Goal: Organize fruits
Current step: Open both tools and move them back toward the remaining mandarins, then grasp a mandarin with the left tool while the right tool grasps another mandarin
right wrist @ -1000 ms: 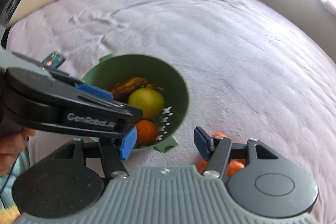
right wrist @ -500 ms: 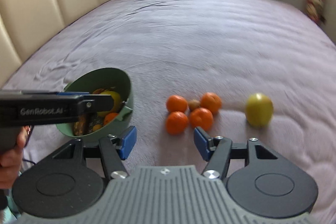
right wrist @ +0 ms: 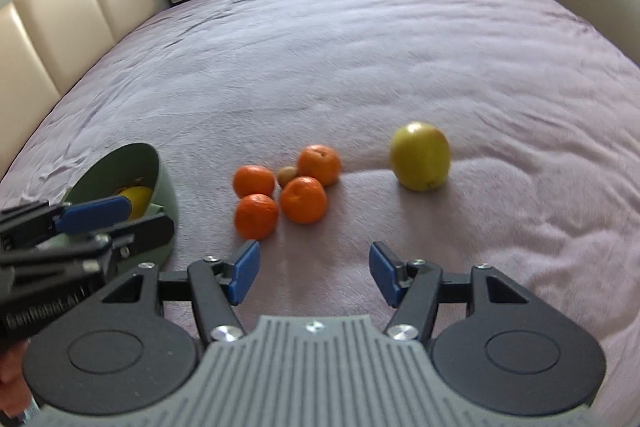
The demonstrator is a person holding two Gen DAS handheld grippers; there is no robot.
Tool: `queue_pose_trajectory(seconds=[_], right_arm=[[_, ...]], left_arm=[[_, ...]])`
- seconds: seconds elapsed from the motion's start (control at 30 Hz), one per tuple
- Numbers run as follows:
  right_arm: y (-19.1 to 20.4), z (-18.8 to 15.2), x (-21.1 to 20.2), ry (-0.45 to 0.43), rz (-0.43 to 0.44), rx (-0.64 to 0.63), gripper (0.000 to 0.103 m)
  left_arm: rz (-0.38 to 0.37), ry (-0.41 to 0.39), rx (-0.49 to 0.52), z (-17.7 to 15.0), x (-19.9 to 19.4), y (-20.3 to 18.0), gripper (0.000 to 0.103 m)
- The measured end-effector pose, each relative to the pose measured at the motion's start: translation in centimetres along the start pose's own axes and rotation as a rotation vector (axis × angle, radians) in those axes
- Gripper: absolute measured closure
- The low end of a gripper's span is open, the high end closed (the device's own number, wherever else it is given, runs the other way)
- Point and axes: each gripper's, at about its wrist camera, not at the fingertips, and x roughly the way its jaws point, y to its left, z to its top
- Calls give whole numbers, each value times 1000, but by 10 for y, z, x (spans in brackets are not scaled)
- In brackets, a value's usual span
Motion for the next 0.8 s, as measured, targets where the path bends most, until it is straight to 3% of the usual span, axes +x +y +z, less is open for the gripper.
queue_pose_trajectory(seconds=[0.3, 0.63, 0.8], right_arm=[[-11, 2, 29, 29, -20, 67, 45], [-17, 10, 50, 13, -18, 91, 44], [-10, 10, 61, 21, 13, 65, 44]], left_arm=[[28, 10, -39, -8, 27, -1, 45], [61, 28, 54, -19, 50, -10, 45], [63, 20, 38, -24, 57, -11, 44]])
